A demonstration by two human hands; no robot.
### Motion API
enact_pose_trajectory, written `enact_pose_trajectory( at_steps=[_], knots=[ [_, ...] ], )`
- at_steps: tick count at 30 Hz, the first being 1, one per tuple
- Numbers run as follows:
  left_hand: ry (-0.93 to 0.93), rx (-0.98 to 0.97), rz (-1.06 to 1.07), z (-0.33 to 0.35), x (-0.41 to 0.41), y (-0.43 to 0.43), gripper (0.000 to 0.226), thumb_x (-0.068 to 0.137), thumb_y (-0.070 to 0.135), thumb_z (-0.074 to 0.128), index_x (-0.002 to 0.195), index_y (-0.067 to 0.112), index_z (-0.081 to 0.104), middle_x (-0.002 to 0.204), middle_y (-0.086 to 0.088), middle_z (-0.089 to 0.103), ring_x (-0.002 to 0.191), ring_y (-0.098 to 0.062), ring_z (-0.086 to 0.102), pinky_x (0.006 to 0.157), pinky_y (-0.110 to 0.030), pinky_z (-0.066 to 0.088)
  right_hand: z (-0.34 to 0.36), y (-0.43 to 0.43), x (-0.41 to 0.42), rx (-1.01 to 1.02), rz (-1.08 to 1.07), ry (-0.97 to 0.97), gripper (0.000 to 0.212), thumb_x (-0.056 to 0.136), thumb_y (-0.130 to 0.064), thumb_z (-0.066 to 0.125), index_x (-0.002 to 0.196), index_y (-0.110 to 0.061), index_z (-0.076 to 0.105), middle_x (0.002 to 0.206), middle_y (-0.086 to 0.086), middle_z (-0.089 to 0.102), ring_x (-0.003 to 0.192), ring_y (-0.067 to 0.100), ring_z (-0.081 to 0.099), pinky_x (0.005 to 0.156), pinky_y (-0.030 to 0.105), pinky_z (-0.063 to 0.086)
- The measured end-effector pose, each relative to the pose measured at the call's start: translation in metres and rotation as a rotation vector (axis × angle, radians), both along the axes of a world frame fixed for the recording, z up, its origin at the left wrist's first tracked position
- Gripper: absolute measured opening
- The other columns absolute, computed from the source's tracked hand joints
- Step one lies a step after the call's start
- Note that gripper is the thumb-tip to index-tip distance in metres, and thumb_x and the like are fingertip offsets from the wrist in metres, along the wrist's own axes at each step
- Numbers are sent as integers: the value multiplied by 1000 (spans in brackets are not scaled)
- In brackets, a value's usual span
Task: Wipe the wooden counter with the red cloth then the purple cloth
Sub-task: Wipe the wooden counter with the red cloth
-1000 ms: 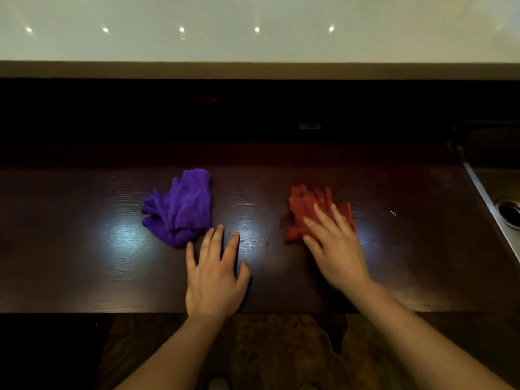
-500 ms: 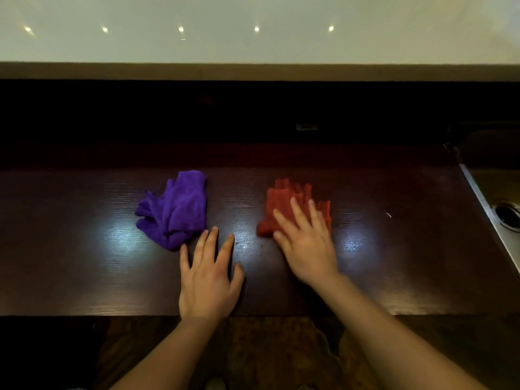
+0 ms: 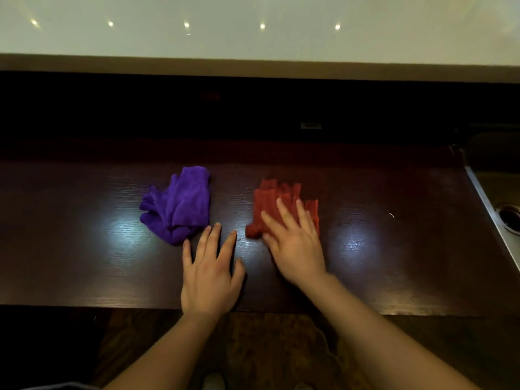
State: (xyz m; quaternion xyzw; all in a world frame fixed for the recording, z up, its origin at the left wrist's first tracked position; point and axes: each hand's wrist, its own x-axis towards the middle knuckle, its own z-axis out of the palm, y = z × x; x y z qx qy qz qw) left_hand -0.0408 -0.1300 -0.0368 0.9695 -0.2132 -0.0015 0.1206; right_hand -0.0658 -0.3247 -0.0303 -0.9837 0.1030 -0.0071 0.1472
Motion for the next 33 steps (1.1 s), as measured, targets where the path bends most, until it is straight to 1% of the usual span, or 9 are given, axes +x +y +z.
enact_pose_trajectory(
  at_steps=[5, 11, 15, 17, 19, 21, 22, 28, 33],
  knots=[
    [-7, -21, -8, -4, 1, 1, 57, 88, 41, 38, 142, 25, 44, 155, -9, 36, 147, -23, 24, 117, -60, 15, -7, -2, -61, -81, 225, 8, 55, 95, -53, 34, 148, -41, 28, 163, -6, 18, 151, 28, 5, 121, 46, 13],
    [-11, -31, -5, -4, 1, 1, 56, 86, 39, 40, 141, 27, 45, 155, -8, 37, 146, -23, 25, 117, -60, 16, 3, -11, 73, -5, -129, 57, 53, 99, -52, 31, 149, -36, 29, 164, 2, 11, 149, 38, -2, 120, 49, 0],
    [-11, -43, -3, -3, 1, 1, 56, 86, 38, 41, 140, 27, 46, 155, -8, 38, 146, -23, 26, 118, -59, 15, 9, 3, 67, 56, -130, -72, 36, 97, -36, 49, 131, -26, 56, 152, 1, 42, 140, 37, 28, 113, 47, 24],
    [-4, -46, -8, -2, 0, 1, 55, 86, 38, 41, 140, 27, 46, 155, -8, 37, 146, -23, 26, 118, -59, 14, 20, -6, 42, 249, -93, -192, 24, 94, -29, 58, 116, -23, 66, 128, 0, 65, 116, 32, 52, 100, 41, 40],
    [-1, -48, 0, -1, 1, 1, 55, 87, 39, 41, 141, 27, 46, 155, -8, 37, 147, -22, 25, 118, -59, 14, 41, -23, 27, 768, -219, -266, 15, 94, -23, 59, 105, -24, 68, 104, -5, 73, 99, 24, 63, 88, 32, 50],
    [5, -37, -3, -1, 0, 1, 55, 88, 39, 40, 141, 27, 46, 155, -8, 37, 147, -22, 25, 118, -59, 14, 62, -40, 16, 1245, -341, -272, 14, 95, -24, 58, 102, -22, 70, 101, -1, 75, 98, 22, 69, 83, 27, 54],
    [3, -41, -6, -1, 0, 1, 55, 88, 39, 40, 141, 27, 46, 155, -8, 37, 147, -22, 25, 118, -60, 15, 67, -51, 12, 1281, -356, -244, 15, 94, -27, 58, 102, -23, 70, 104, 2, 74, 100, 23, 69, 86, 31, 55],
    [4, -40, 0, 0, 0, 0, 55, 87, 39, 40, 140, 26, 47, 154, -8, 38, 146, -23, 27, 117, -60, 16, 57, -81, -6, 450, -400, -105, 20, 92, -27, 62, 105, -13, 69, 104, 9, 62, 101, 31, 61, 83, 34, 44],
    [-4, -54, -3, 1, 0, 0, 55, 87, 38, 41, 140, 26, 48, 154, -9, 39, 146, -24, 28, 117, -60, 17, 40, -19, -23, 25, -20, -48, 44, 88, -37, 66, 124, -12, 64, 136, 11, 59, 106, 32, 57, 91, 40, 51]
  ],
)
